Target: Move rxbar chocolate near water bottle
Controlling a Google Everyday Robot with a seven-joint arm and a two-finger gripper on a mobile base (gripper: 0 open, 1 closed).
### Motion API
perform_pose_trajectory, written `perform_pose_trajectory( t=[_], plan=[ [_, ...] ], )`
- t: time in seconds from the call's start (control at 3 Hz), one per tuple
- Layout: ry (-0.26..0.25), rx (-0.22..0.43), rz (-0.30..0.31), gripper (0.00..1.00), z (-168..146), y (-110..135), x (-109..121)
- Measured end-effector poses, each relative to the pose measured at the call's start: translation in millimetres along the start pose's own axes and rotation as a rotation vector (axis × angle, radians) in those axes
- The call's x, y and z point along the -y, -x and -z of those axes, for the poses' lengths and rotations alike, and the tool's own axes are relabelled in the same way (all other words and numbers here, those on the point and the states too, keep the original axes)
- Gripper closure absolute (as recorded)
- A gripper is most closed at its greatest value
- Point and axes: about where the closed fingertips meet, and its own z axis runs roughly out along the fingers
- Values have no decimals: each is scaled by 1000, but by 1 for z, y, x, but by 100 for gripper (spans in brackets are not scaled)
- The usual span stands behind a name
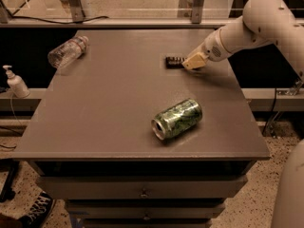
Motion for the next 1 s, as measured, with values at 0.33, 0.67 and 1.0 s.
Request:
perform_pose_trajectory(
  t=[0.33, 0.67, 1.0],
  plan=[
    [8, -10, -9, 85, 0, -2, 0],
    [25, 11, 2, 100, 6, 12, -3],
    [59, 57, 21, 100, 12, 41, -14]
  ],
)
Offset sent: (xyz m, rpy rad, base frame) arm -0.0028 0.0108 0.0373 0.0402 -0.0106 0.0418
